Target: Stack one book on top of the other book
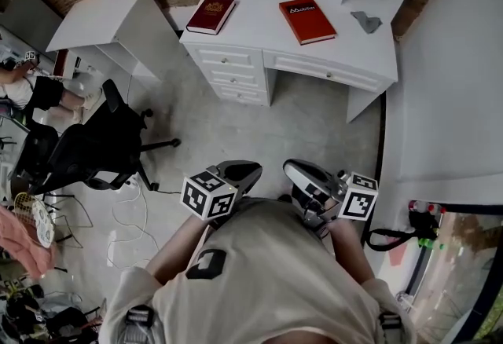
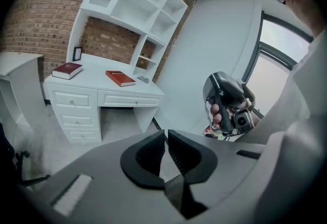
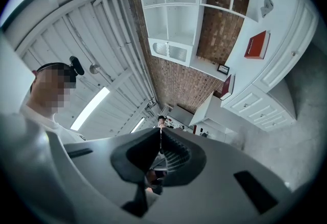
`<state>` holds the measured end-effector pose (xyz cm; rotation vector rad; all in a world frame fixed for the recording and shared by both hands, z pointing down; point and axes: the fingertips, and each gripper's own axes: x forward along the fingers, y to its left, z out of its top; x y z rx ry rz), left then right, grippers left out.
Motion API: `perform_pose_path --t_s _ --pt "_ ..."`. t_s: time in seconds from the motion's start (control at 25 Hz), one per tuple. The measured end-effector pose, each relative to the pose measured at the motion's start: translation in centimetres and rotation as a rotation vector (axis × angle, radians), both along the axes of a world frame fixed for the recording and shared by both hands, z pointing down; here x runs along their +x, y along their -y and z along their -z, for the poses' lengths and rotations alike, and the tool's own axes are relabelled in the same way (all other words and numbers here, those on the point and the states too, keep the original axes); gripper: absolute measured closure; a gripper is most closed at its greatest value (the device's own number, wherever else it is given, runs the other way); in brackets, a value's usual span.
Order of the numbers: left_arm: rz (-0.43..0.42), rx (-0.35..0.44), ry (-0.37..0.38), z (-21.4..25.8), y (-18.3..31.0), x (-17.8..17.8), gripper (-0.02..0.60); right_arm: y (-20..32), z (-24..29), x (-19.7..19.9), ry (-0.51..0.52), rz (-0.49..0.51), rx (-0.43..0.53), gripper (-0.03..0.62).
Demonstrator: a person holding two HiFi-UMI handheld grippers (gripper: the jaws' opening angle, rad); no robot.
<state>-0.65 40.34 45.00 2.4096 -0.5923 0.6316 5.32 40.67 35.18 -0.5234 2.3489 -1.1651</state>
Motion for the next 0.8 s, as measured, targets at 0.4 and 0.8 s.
perform_pose_path --t_s 0.4,0.8 --pt "0.031 -0.009 0.029 -0.4 0.2 2.2 0.561 0.2 -0.9 2.0 0.003 0.056 -0.017 0.586" --pt "-0.021 -0.033 -0.001 -1.3 3.0 2.8 0.561 2.4 -1.8 2.4 -0.036 0.000 -0.044 0.586"
